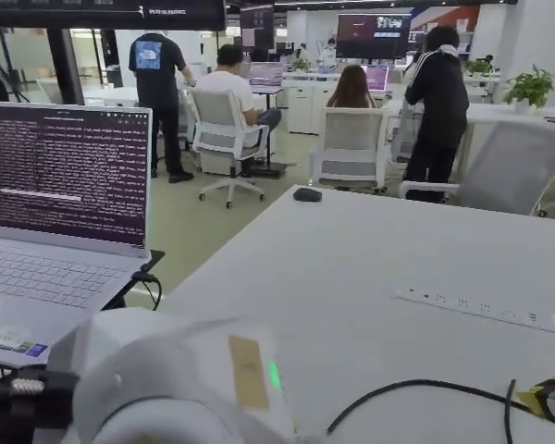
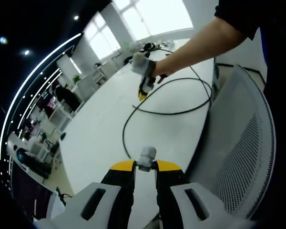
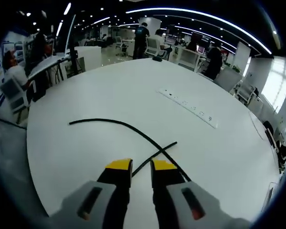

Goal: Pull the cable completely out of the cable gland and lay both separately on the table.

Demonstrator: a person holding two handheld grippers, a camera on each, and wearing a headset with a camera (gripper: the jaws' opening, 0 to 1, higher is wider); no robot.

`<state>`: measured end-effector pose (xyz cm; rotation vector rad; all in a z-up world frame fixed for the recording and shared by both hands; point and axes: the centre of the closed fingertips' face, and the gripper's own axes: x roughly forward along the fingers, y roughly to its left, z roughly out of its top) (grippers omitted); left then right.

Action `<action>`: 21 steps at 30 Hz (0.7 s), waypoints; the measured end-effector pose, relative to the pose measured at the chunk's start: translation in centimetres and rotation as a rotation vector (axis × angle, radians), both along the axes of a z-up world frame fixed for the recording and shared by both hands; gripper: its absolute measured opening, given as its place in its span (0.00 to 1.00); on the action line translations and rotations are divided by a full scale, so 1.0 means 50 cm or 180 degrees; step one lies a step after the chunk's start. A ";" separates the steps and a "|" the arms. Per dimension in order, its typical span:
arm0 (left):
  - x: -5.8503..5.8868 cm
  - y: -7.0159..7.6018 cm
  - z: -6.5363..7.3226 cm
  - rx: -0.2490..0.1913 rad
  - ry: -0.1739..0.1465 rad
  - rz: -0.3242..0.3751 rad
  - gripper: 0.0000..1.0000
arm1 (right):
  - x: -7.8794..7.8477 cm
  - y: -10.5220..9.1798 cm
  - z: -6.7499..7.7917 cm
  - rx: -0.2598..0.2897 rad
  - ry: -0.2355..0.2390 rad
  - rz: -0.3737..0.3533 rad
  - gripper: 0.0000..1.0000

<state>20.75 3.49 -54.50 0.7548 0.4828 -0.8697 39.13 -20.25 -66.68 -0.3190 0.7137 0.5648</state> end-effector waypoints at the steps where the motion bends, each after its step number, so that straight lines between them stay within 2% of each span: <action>1: 0.001 -0.008 -0.002 -0.0027 0.0017 -0.0039 0.17 | -0.037 -0.002 0.005 0.0016 0.0008 0.0014 0.15; 2: 0.000 -0.023 -0.007 -0.0078 0.0060 -0.0129 0.17 | -0.055 -0.007 0.004 0.0042 0.0027 0.0037 0.16; 4: -0.002 -0.041 -0.020 -0.0124 0.0138 -0.0261 0.17 | -0.113 -0.013 0.018 0.0094 0.0036 0.0063 0.16; 5: -0.003 -0.044 -0.024 -0.0123 0.0150 -0.0294 0.17 | -0.126 -0.016 0.021 0.0090 0.0038 0.0064 0.16; 6: 0.000 -0.053 -0.038 -0.0144 0.0223 -0.0343 0.17 | -0.159 -0.038 0.033 0.0014 0.0010 0.0046 0.16; 7: 0.000 -0.054 -0.050 -0.0157 0.0339 -0.0303 0.17 | -0.176 -0.048 0.044 -0.0021 -0.0022 0.0034 0.15; 8: 0.001 -0.056 -0.063 -0.0121 0.0405 -0.0324 0.17 | -0.205 -0.058 0.065 0.0006 -0.0052 -0.0004 0.15; 9: 0.005 -0.061 -0.074 -0.0063 0.0397 -0.0429 0.17 | -0.219 -0.062 0.079 0.0062 -0.0073 -0.0053 0.16; 10: 0.006 -0.064 -0.084 -0.0029 0.0430 -0.0480 0.17 | -0.242 -0.068 0.100 0.0123 -0.0117 -0.0088 0.16; 11: 0.008 -0.073 -0.098 -0.0058 0.0517 -0.0527 0.17 | -0.251 -0.071 0.106 0.0130 -0.0125 -0.0108 0.16; 15: 0.014 -0.118 -0.144 -0.0311 0.0889 -0.0667 0.17 | -0.324 -0.095 0.158 0.0236 -0.0211 -0.0303 0.17; 17: 0.028 -0.132 -0.167 -0.0302 0.0910 -0.0694 0.17 | -0.358 -0.110 0.181 0.0255 -0.0255 -0.0399 0.17; 18: 0.030 -0.142 -0.190 -0.0235 0.0963 -0.0758 0.17 | -0.368 -0.119 0.194 0.0298 -0.0306 -0.0512 0.17; 19: 0.034 -0.150 -0.203 -0.0227 0.0980 -0.0791 0.17 | -0.385 -0.125 0.209 0.0359 -0.0360 -0.0589 0.17; 20: 0.032 -0.165 -0.224 -0.0329 0.1153 -0.0773 0.17 | -0.399 -0.124 0.217 0.0409 -0.0366 -0.0619 0.17; 21: 0.030 -0.175 -0.236 -0.0400 0.1275 -0.0765 0.17 | -0.417 -0.126 0.226 0.0434 -0.0393 -0.0651 0.17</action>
